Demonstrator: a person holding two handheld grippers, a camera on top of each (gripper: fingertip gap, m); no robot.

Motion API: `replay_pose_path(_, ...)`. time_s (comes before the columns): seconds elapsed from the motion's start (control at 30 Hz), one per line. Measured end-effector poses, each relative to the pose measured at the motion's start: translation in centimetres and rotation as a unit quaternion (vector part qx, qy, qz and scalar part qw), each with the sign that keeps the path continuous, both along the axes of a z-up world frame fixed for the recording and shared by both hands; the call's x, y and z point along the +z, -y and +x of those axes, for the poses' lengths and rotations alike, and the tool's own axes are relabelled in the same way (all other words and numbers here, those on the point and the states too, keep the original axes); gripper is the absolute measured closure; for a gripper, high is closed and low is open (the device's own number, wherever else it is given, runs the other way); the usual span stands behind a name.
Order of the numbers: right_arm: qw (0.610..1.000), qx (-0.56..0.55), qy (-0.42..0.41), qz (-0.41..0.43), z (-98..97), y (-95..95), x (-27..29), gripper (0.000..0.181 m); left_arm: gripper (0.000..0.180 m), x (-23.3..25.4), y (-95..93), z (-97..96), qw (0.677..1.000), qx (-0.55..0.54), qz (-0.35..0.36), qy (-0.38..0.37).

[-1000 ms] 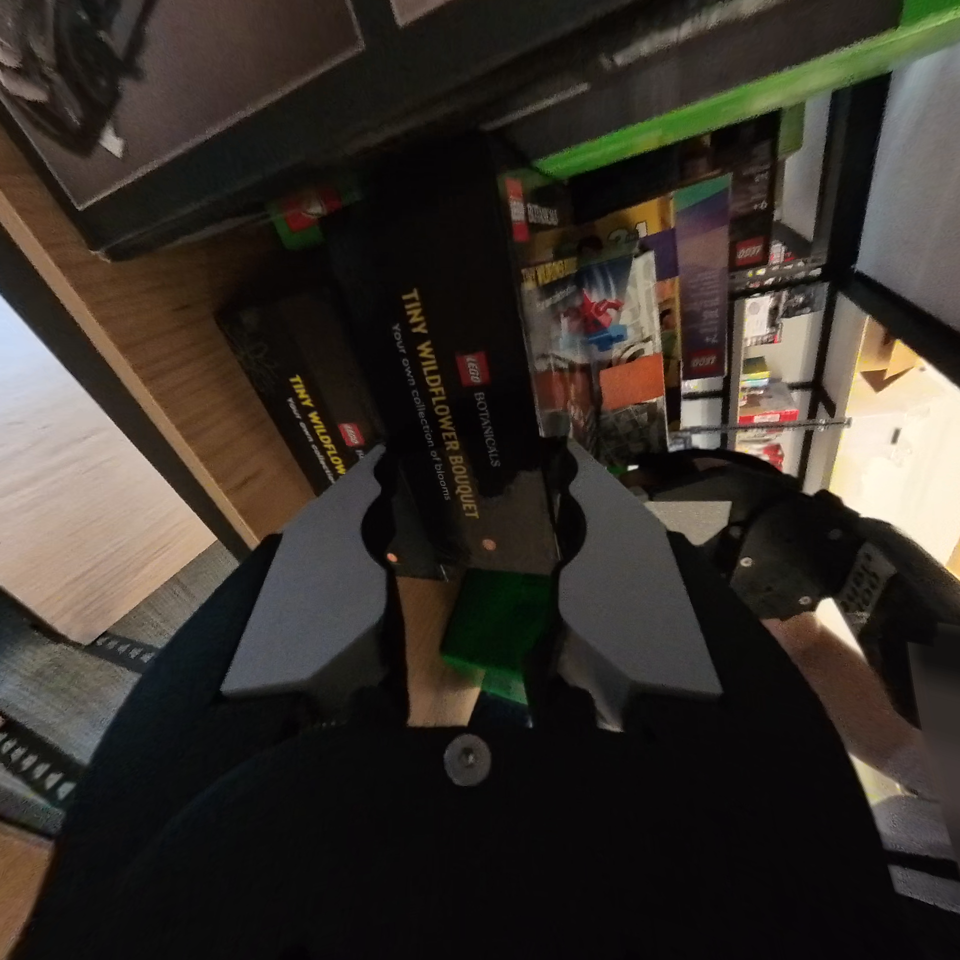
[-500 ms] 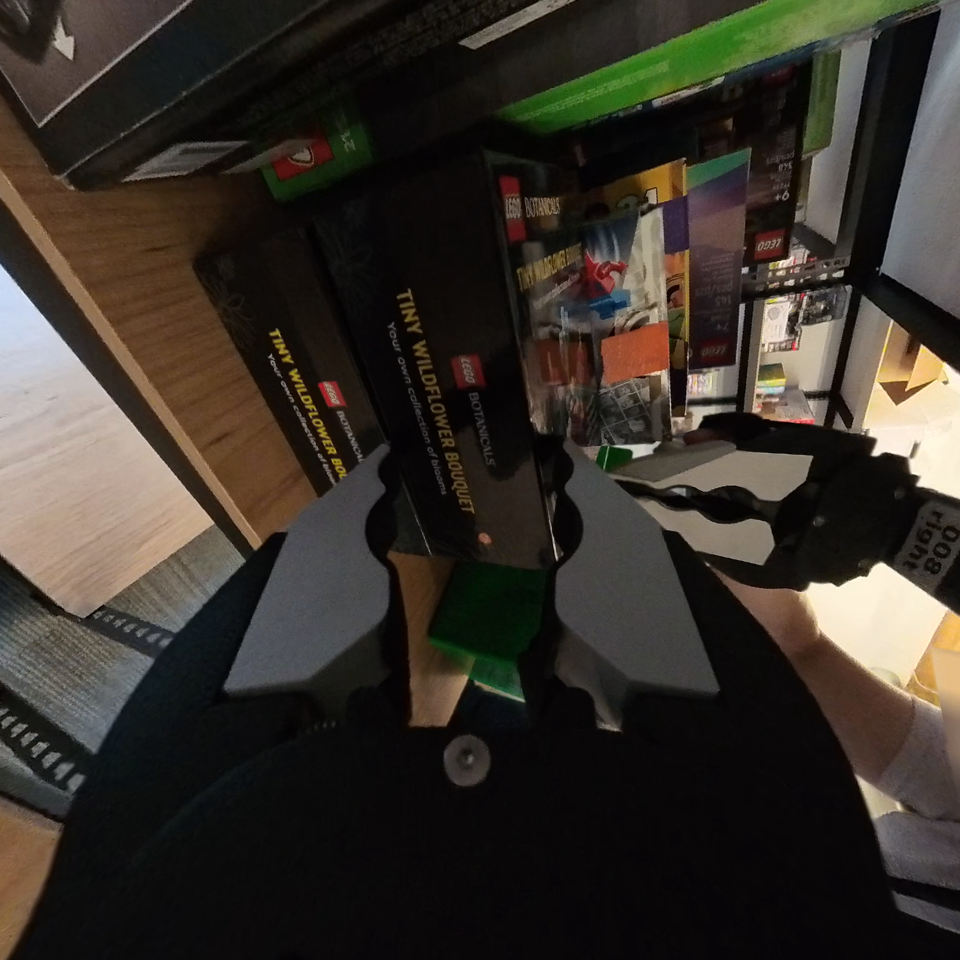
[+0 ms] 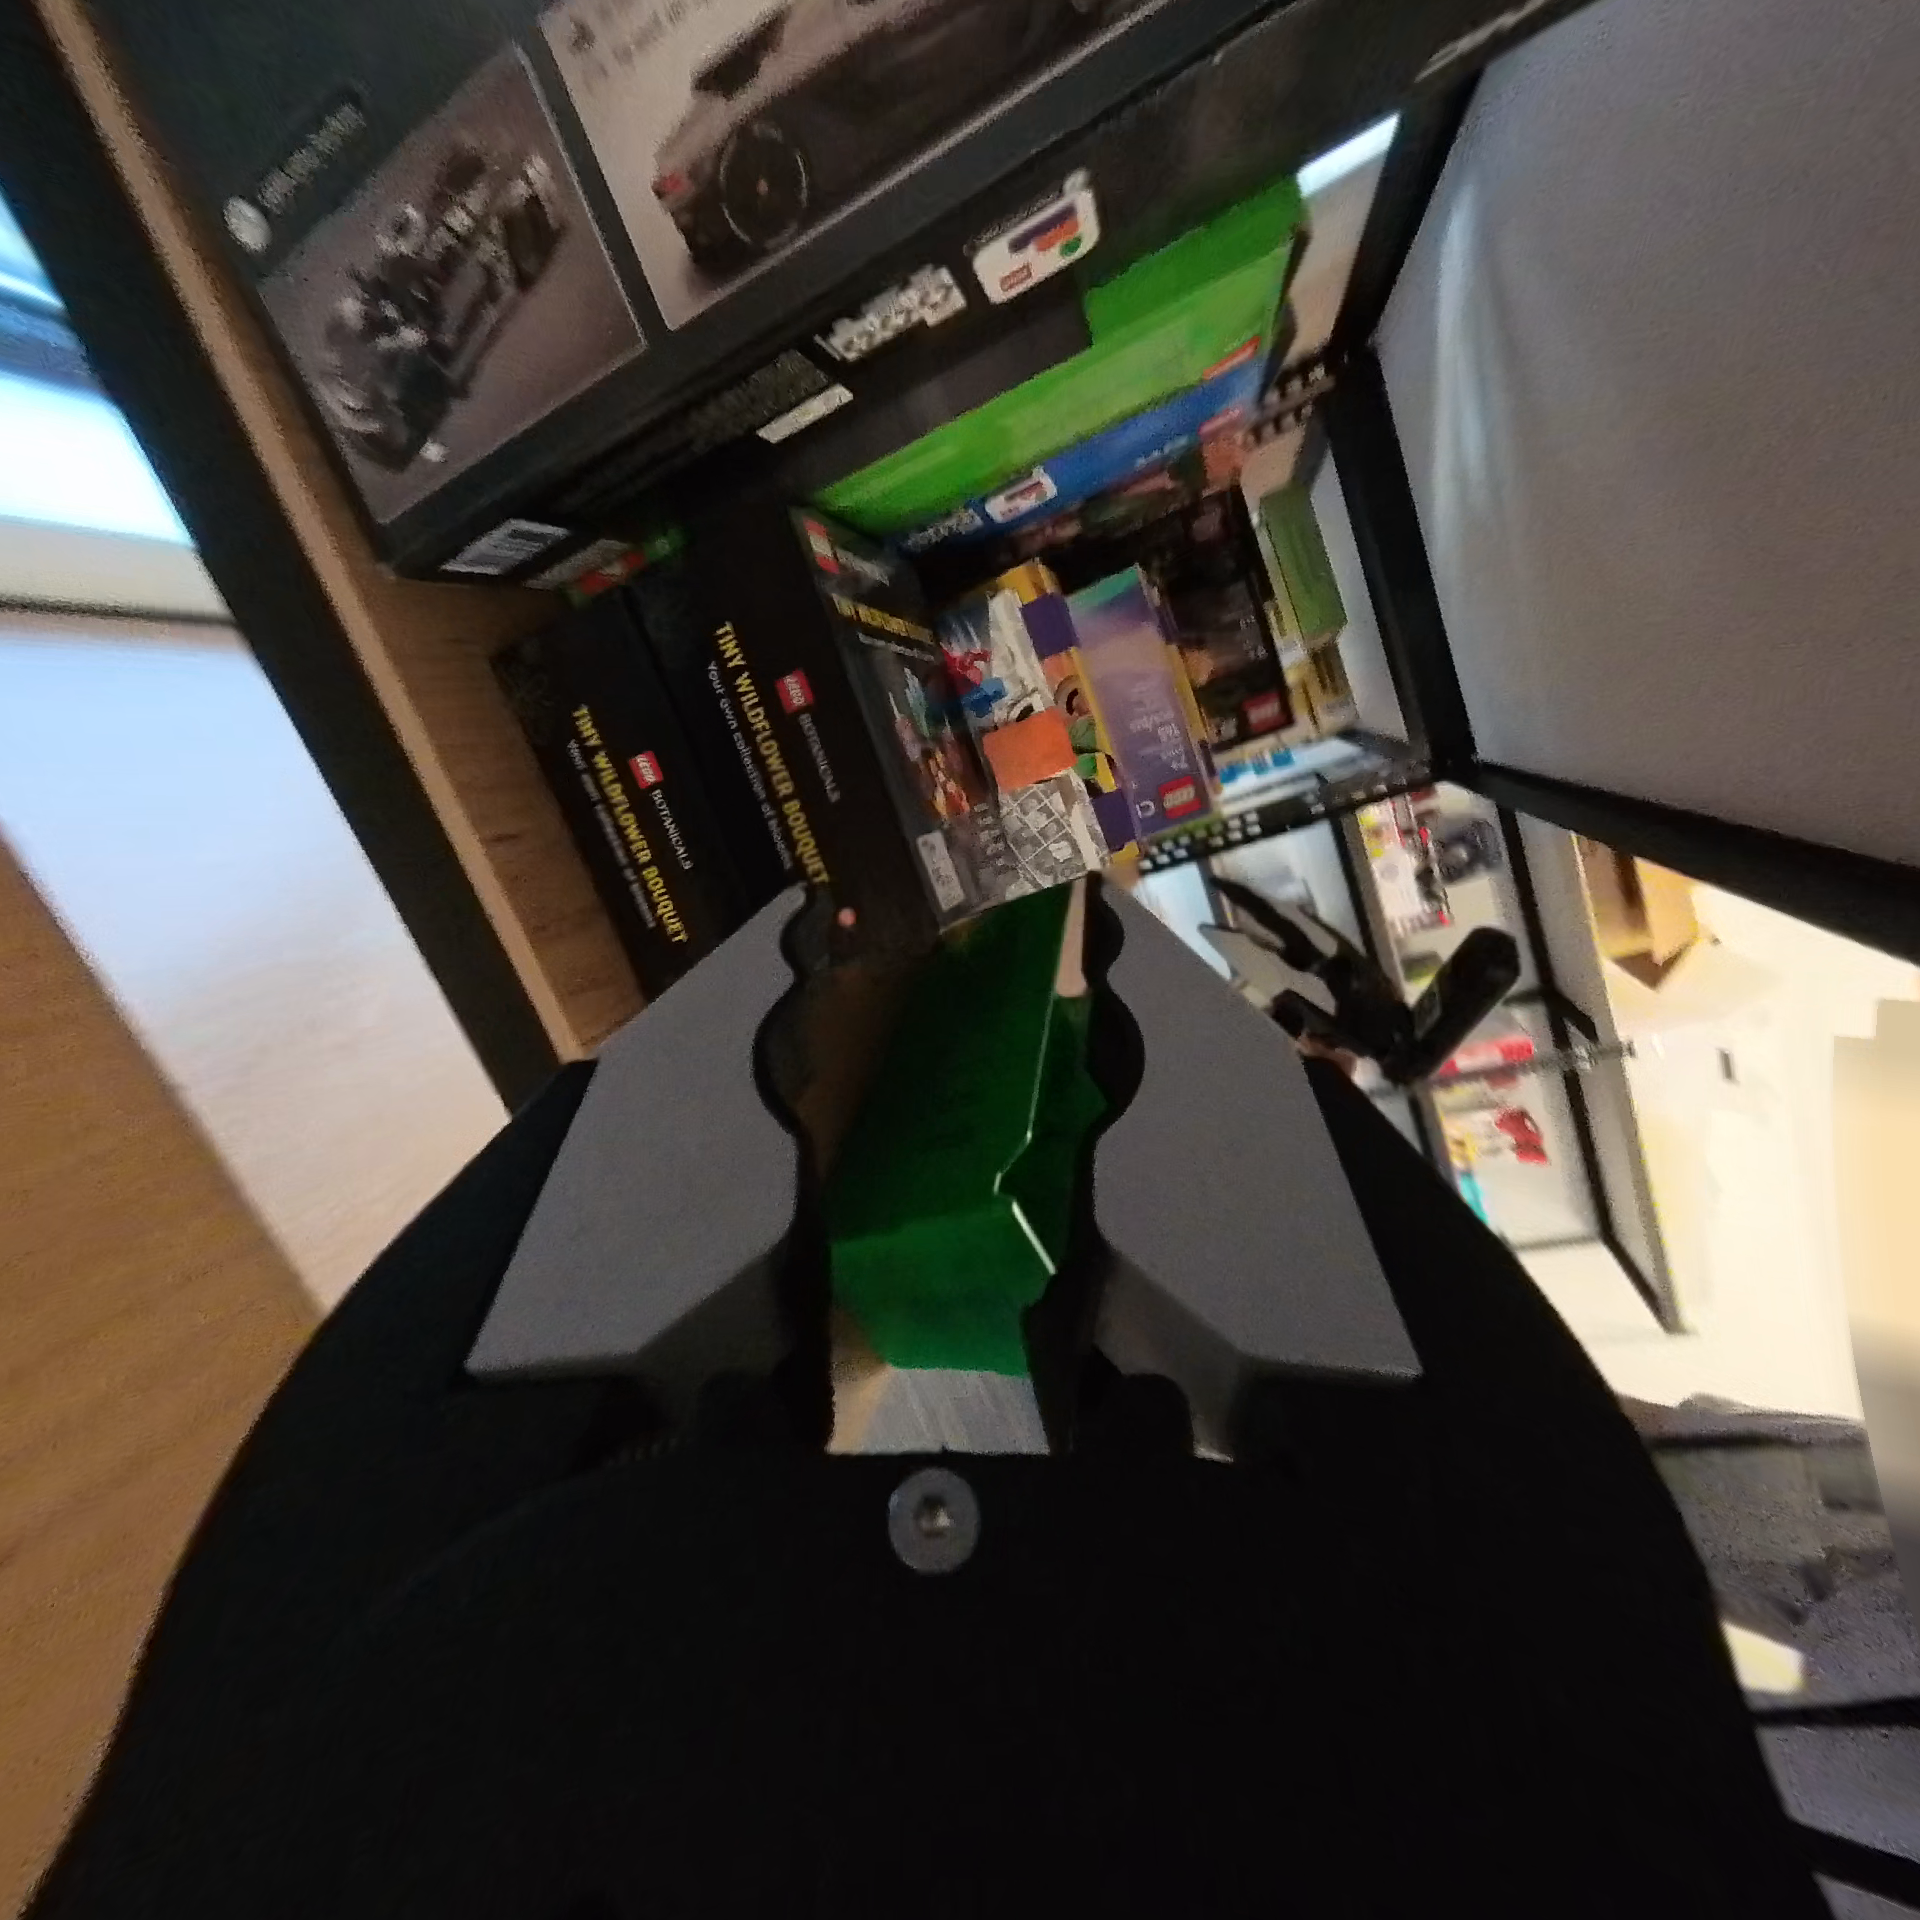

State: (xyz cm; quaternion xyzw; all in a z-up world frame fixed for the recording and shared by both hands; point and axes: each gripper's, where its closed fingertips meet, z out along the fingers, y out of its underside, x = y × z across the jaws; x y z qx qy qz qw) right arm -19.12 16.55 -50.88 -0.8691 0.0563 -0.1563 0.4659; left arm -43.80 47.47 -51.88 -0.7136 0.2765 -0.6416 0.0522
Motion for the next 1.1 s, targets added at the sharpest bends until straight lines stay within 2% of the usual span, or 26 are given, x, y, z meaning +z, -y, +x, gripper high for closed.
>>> replay_pose_path(0.1,0.997,-0.069,-0.012,0.025,2.9,6.2,-1.3,0.135,0.141,0.0,0.1,-4.6,0.997,0.069,0.045,0.003)
replay_pose_path(0.17,0.994,-0.098,-0.010,0.037,4.2,9.9,-1.7,0.141,0.152,-0.8,0.9,-8.2,0.989,0.114,0.092,-0.020)
replay_pose_path(0.2,0.994,-0.105,-0.008,0.037,4.7,11.6,-1.8,0.143,0.161,-1.4,1.6,-10.1,0.984,0.134,0.114,-0.034)
replay_pose_path(0.23,0.994,-0.109,-0.001,0.031,5.2,13.0,-2.0,0.144,0.177,-2.1,2.5,-11.9,0.978,0.152,0.131,-0.049)
replay_pose_path(0.27,0.993,-0.113,0.009,0.021,5.7,14.4,-2.3,0.144,0.180,-2.8,3.5,-13.7,0.972,0.175,0.145,-0.065)
replay_pose_path(0.47,0.993,-0.118,0.027,0.008,10.6,19.6,-5.3,0.130,0.180,-6.3,12.8,-20.7,0.928,0.275,0.208,-0.144)
replay_pose_path(0.6,0.992,-0.109,-0.033,0.060,14.4,19.7,-5.9,0.129,0.180,-6.5,20.9,-18.8,0.891,0.272,0.304,-0.199)
replay_pose_path(0.7,0.993,-0.039,-0.084,0.080,13.3,17.6,-4.4,0.130,0.180,-6.2,25.2,-14.8,0.863,0.266,0.368,-0.221)
replay_pose_path(0.83,0.991,0.064,-0.095,0.070,7.9,13.8,-1.6,0.129,0.180,-6.2,29.2,-9.6,0.879,0.258,0.359,-0.179)
replay_pose_path(0.93,0.984,0.160,-0.063,0.054,1.3,9.6,0.3,0.122,0.180,-5.7,30.3,-8.3,0.888,0.261,0.350,-0.142)
replay_pose_path(1.1,0.956,0.290,-0.019,0.034,-9.7,0.8,2.3,0.122,0.180,-6.2,31.8,-10.1,0.913,0.210,0.332,-0.112)
